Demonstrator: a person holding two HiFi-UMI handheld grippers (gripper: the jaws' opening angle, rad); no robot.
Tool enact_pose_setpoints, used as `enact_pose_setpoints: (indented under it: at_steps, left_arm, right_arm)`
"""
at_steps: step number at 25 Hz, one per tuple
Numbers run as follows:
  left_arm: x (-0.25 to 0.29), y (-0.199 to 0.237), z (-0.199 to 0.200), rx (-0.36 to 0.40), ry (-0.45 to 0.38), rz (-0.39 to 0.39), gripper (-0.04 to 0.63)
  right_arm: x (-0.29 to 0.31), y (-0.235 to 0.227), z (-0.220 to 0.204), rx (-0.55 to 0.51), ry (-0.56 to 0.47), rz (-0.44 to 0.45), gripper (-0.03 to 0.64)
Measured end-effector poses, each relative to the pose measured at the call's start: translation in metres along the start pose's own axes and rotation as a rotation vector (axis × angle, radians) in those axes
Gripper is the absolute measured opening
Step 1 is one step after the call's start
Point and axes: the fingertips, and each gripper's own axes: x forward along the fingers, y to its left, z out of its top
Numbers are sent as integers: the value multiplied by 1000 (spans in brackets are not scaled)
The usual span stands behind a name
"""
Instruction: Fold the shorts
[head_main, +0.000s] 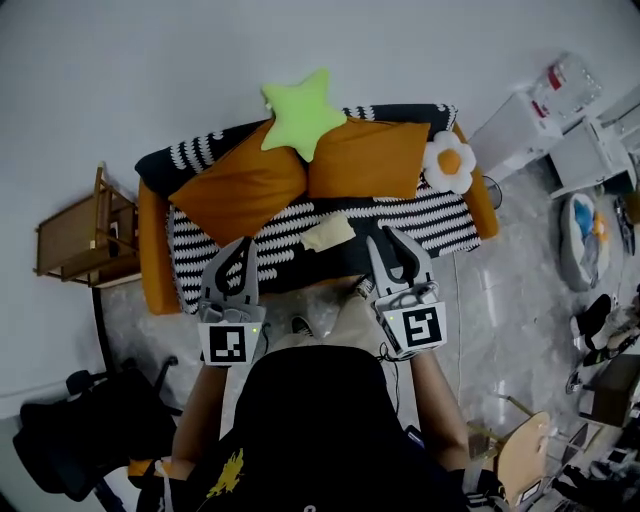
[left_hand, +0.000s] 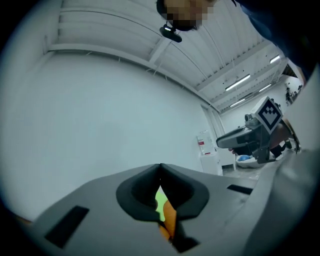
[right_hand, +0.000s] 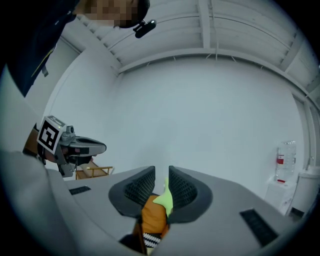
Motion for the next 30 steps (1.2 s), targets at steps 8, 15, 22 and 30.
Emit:
enact_pose_setpoints:
  at_steps: [8, 15, 22, 30]
  left_arm:
    - [-3, -20, -5, -26, 23, -26, 12]
    - [-13, -29, 3, 3, 15, -14, 13]
    - [-50, -20, 4, -53, 9, 64, 12]
    - [-61, -50, -2, -84, 5, 67, 12]
  right_arm:
    - [-29, -22, 2, 42, 0, -64, 17]
    - [-40, -30, 3, 1, 31, 2, 16]
    - [-19, 36, 7, -79, 28, 196, 15]
    - [-22, 50, 15, -80, -30, 268, 15]
